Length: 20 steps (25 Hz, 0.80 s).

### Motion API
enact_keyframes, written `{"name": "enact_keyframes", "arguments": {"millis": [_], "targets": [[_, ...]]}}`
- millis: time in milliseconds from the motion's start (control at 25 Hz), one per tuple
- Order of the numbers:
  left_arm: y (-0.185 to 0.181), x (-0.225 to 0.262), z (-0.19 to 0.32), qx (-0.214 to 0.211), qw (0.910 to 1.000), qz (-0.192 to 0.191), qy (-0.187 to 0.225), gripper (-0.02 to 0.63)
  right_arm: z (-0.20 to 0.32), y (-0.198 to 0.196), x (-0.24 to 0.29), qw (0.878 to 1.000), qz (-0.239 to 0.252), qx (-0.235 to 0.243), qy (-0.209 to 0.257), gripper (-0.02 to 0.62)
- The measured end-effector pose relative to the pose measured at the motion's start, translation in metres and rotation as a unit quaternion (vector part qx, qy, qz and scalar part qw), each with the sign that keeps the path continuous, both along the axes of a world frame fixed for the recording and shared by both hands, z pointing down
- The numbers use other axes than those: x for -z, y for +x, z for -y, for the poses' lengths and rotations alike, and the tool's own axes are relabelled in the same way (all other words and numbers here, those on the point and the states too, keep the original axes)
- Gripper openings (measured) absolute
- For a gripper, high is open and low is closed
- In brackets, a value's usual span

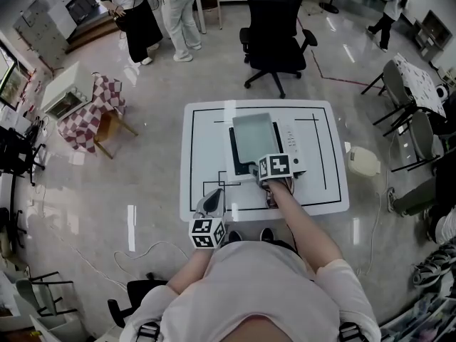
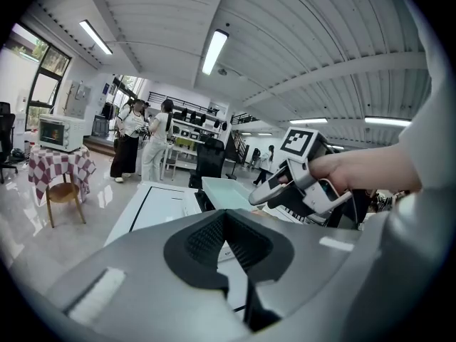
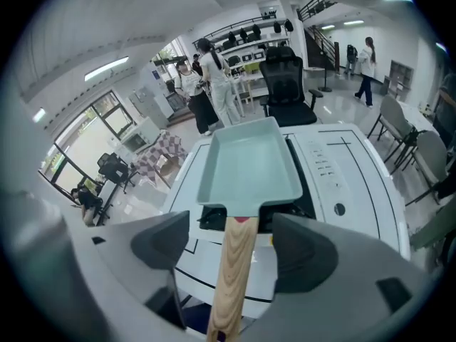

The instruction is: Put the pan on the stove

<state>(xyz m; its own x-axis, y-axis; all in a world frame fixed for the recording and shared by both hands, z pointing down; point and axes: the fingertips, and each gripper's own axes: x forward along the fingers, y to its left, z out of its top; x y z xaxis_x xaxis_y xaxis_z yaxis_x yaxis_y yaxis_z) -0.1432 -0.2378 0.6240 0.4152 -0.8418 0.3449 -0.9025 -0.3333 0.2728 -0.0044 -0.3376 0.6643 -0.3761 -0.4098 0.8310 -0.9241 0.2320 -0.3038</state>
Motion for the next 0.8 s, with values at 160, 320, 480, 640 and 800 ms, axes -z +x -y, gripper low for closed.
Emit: {"name": "enact_keyframes", "arguments": {"millis": [160, 320, 480, 640, 800], "targets": [[-0.003, 0.005, 0.002, 0.004, 0.9999, 0.004, 0.008, 0.011, -0.01, 0.003, 0.04, 0.998, 0.037, -0.001, 0.054, 0.33], [-0.006, 0.021, 0.005, 0.015, 0.9997, -0.009, 0.019, 0.011, -0.011, 0.006, 0.101, 0.979, 0.079, 0.005, 0.186, 0.33], [-0.008, 0.05, 0.009, 0.022, 0.9984, -0.016, 0.049, 0.011, -0.023, 0.008, 0.174, 0.93, 0.115, 0.026, 0.349, 0.322], [-0.006, 0.08, 0.011, 0.021, 0.9957, -0.005, 0.09, 0.011, -0.041, 0.027, 0.221, 0.882, 0.074, 0.012, 0.465, 0.158], [-0.004, 0.103, 0.011, 0.019, 0.9918, 0.006, 0.126, 0.011, -0.064, 0.044, 0.261, 0.832, 0.078, -0.005, 0.549, 0.012]]}}
